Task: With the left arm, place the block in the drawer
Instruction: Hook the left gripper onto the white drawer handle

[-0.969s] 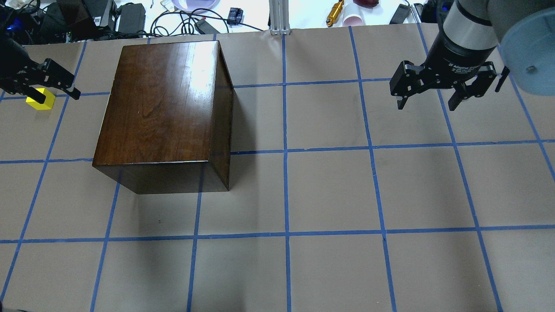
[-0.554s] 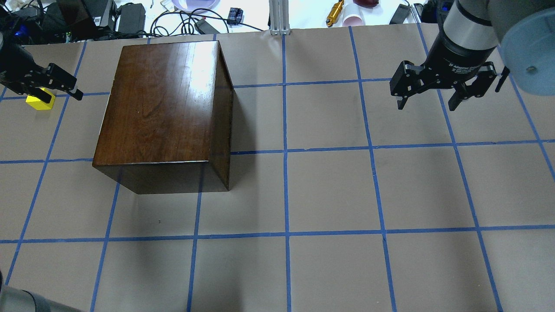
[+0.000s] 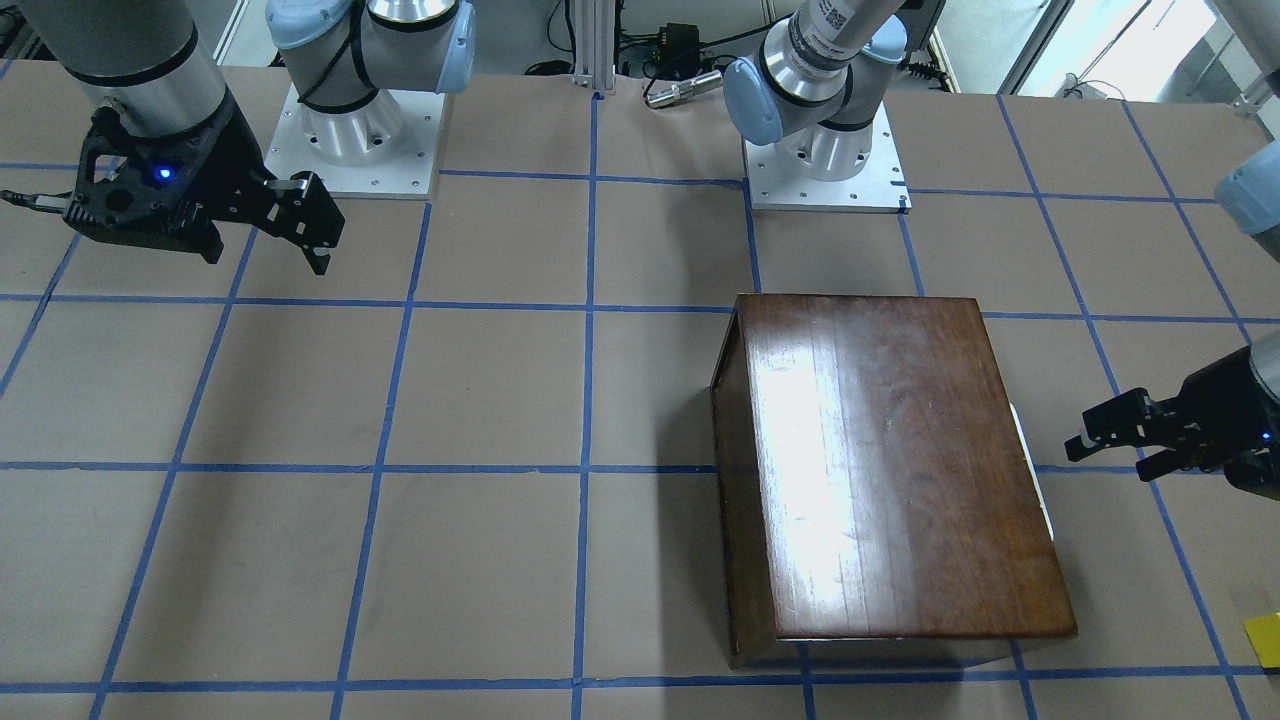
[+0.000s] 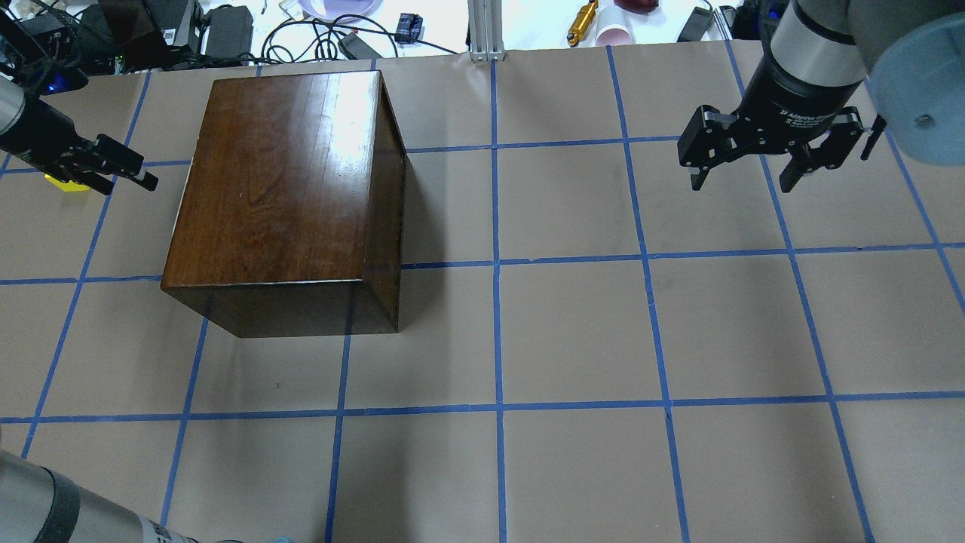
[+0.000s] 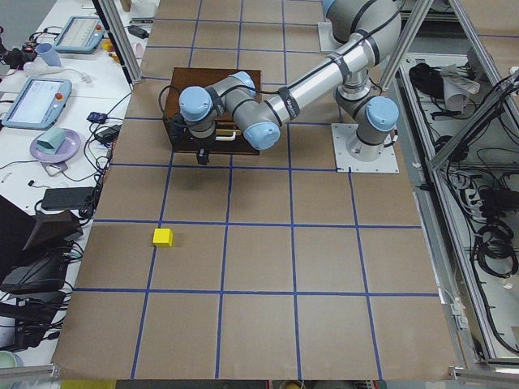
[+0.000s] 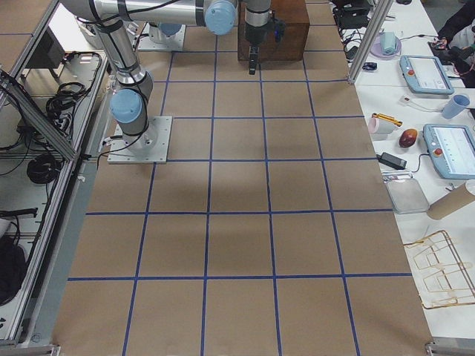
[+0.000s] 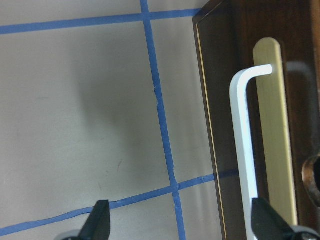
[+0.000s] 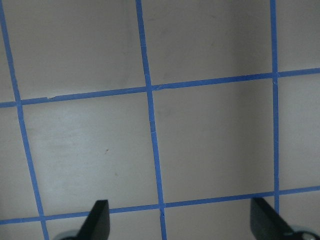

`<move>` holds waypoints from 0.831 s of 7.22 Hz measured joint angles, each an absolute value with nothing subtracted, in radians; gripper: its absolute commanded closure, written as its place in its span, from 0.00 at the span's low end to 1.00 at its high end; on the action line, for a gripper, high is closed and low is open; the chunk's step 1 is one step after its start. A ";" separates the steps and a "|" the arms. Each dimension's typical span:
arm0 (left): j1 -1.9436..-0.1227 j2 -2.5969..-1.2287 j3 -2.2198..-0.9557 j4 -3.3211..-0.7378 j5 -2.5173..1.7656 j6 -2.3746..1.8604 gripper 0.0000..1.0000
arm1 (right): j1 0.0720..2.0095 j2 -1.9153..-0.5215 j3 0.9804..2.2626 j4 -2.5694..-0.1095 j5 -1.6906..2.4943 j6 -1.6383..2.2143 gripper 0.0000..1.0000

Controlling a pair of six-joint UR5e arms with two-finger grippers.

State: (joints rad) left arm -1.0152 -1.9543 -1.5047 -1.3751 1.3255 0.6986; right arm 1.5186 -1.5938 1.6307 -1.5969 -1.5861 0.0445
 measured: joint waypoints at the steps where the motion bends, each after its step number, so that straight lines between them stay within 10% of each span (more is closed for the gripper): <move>1: -1.015 -1.960 -1.505 -1.382 1.320 0.693 0.00 | 1.519 -1.594 1.631 -1.597 -1.586 0.044 0.00; 6: -1.027 -1.965 -1.538 -1.390 1.279 0.623 0.00 | 1.519 -1.594 1.631 -1.597 -1.586 0.045 0.00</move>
